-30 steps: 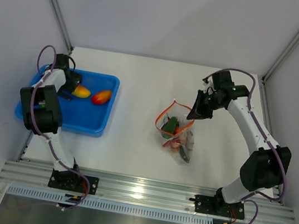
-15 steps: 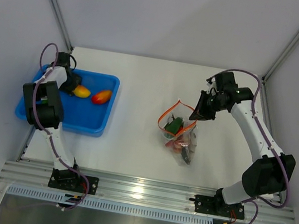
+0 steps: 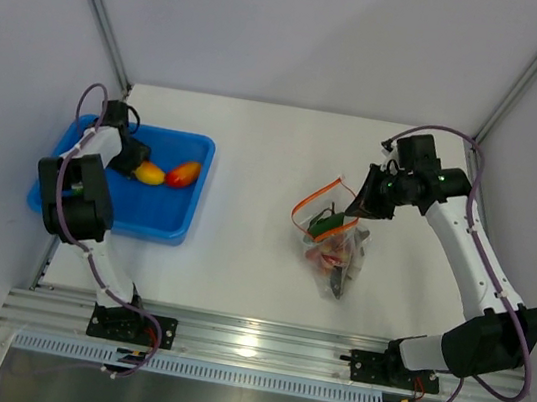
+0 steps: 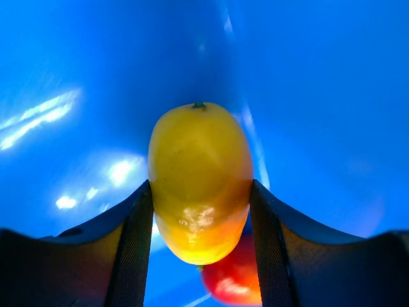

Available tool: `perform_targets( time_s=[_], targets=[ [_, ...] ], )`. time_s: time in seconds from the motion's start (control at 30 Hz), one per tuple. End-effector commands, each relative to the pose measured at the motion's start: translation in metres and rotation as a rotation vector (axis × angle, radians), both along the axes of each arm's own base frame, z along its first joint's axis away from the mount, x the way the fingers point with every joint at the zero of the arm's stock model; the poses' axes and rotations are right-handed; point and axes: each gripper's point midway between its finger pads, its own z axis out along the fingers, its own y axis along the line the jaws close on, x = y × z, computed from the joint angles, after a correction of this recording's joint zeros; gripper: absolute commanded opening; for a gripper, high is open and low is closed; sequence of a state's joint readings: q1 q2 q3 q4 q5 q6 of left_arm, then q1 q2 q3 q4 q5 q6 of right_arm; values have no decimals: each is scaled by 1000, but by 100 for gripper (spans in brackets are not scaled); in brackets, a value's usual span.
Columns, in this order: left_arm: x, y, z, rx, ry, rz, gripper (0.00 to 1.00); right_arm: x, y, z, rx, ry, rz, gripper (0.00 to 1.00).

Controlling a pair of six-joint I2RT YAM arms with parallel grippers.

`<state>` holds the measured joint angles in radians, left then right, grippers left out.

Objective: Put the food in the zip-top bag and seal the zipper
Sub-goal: Pick up the fake fruit from the bin, then place the fake fruit in the zipper food storage bag.

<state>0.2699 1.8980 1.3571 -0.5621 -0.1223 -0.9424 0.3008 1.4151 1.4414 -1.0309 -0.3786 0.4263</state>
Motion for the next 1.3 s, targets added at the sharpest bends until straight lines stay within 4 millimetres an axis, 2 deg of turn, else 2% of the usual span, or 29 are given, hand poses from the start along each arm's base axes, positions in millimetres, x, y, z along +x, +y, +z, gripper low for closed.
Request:
perform_targets(
  time_s=[0.0, 0.03, 0.07, 0.1, 0.13, 0.23, 0.3, 0.33, 0.47, 0.57, 0.6, 0.67, 0.77, 0.8, 0.83, 0.9, 0.97, 1.03, 1.07, 1.1, 1.17, 1.27],
  targets=[
    [-18, -14, 35, 18, -48, -70, 1, -1, 2, 12, 40, -46, -9, 0],
    [-18, -14, 52, 29, -92, -77, 1, -2, 2, 11, 39, -43, -9, 0],
    [-20, -16, 58, 30, -110, -88, 1, -1, 2, 9, 35, -40, -8, 0],
    [-26, -20, 56, 23, -107, -107, 1, -2, 1, 7, 32, -40, -3, 0],
    [-26, -29, 71, 7, -156, -137, 1, -2, 2, 4, 31, -37, -1, 0],
    [-38, -49, 80, -8, -173, -186, 1, -1, 3, 1, 32, -30, -1, 0],
    [-43, -68, 98, -31, -246, -233, 1, 0, 4, 0, 40, -19, 3, 0],
    [-48, -74, 100, -39, -255, -246, 1, -1, 7, 1, 51, -16, 13, 0],
    [-58, -91, 137, -41, -343, -310, 1, 3, 11, 2, 64, -23, 26, 0],
    [-74, -100, 170, 15, -405, -365, 1, 5, 15, 3, 81, -22, 30, 0],
    [-78, -109, 183, 41, -421, -414, 1, 5, 17, 5, 88, -25, 31, 0],
    [-91, -123, 196, 56, -434, -459, 1, 4, 20, 8, 98, -25, 37, 0],
    [-96, -168, 224, 30, -532, -589, 1, 2, 24, 11, 100, -24, 47, 0],
    [-99, -195, 237, -14, -579, -678, 1, 1, 25, 12, 107, -18, 46, 0],
    [-100, -207, 245, -38, -606, -714, 1, 2, 26, 13, 115, -23, 46, 0],
    [-104, -244, 276, -95, -709, -832, 1, 1, 30, 17, 142, -13, 47, 0],
    [-110, -274, 296, -140, -758, -913, 1, 0, 34, 20, 167, -12, 52, 0],
    [-115, -293, 312, -168, -814, -968, 0, -2, 40, 26, 209, -5, 62, 0],
    [-123, -311, 318, -168, -853, -1037, 1, -4, 43, 28, 223, -5, 71, 0],
    [-123, -322, 331, -146, -924, -1071, 1, -5, 44, 30, 234, -4, 73, 0],
    [-132, -345, 336, -131, -963, -1153, 0, -8, 48, 34, 269, 4, 79, 0],
    [-139, -376, 327, -182, -946, -1232, 0, -11, 53, 41, 314, 2, 78, 0]
  ],
)
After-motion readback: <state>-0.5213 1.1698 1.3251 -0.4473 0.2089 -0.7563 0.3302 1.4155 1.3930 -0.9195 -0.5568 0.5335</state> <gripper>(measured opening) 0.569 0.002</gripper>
